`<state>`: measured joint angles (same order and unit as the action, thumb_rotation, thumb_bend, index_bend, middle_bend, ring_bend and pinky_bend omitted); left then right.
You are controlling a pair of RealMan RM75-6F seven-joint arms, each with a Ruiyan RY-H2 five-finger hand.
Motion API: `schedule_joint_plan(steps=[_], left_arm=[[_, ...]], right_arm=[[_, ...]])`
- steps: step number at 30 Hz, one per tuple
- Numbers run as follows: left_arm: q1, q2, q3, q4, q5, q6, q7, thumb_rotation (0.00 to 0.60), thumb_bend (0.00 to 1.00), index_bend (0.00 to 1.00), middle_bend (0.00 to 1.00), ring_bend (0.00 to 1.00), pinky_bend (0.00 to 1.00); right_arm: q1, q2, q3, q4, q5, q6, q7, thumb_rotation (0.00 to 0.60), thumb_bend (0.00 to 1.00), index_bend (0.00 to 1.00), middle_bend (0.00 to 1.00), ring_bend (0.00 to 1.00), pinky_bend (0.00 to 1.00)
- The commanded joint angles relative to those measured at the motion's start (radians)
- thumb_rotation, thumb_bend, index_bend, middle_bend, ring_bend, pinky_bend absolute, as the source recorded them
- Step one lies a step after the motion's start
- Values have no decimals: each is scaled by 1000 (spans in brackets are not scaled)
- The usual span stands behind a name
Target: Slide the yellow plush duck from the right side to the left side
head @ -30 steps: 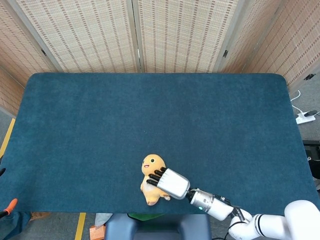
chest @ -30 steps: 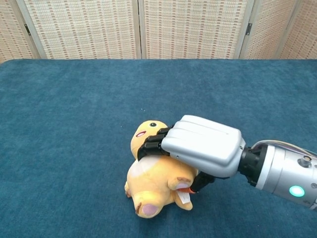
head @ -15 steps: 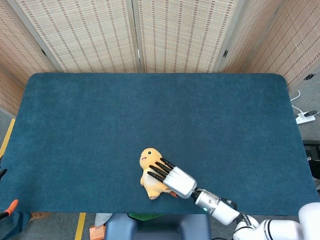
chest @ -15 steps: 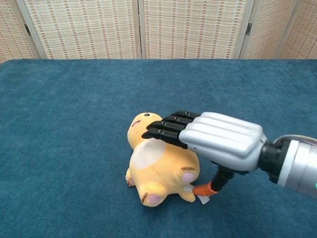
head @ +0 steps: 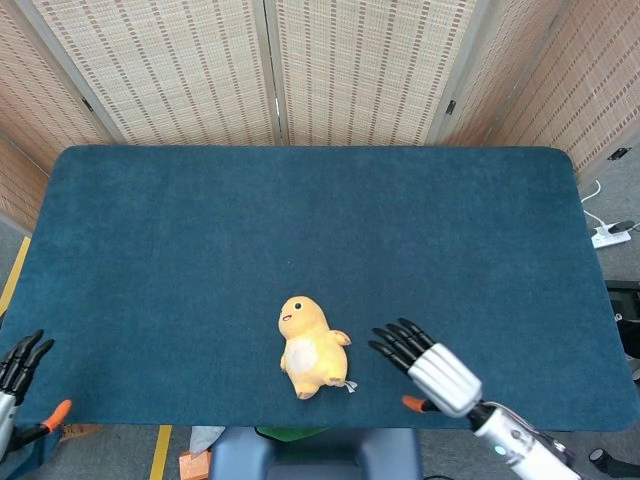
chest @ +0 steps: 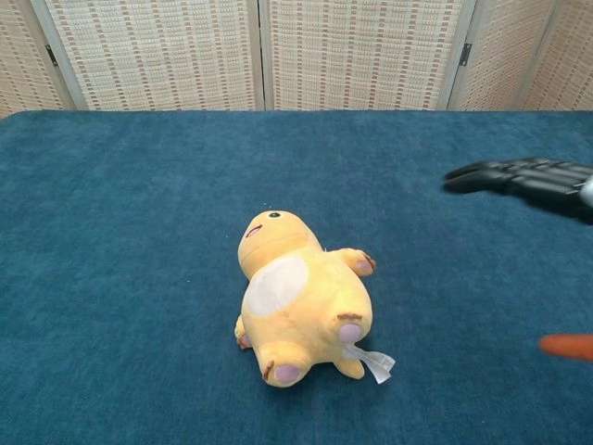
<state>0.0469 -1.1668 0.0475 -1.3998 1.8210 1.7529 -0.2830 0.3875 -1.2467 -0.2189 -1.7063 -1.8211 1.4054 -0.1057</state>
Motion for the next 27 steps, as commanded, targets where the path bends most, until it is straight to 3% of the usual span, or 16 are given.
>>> schedule_joint_plan(steps=[1,3,5,8,12,18,27], left_arm=[[-90,-66,-11,-51,110,-37,108,600,252,0,192,155,220],[-142,-76,-10,-115,152,-112,179,600,247,0,69,40,182],[-186,-88,-15,-174,179,-180,246,600,241,3,17,1,107],[-255,-110,-16,-272,182,-334,353,600,238,28,28,0,51],[-340,-167,-30,-374,134,-534,465,600,237,11,29,0,52],[-426,-287,-62,-414,36,-723,601,600,237,0,27,0,53],[-526,-474,-133,-360,-88,-857,763,600,235,0,26,0,53]], right_arm=[[-236,72,-99,221,-32,306,252,600,75,0,0,0,0],[-283,60,-97,312,6,349,368,600,75,0,0,0,0],[-313,49,-92,384,29,373,452,600,74,0,0,0,0],[-355,36,-82,483,49,410,557,600,75,0,0,0,0],[-402,29,-61,587,80,446,666,600,78,0,0,0,0],[-453,22,-25,692,128,459,798,600,80,0,0,0,0],[-484,-13,7,830,154,417,965,600,83,0,0,0,0]])
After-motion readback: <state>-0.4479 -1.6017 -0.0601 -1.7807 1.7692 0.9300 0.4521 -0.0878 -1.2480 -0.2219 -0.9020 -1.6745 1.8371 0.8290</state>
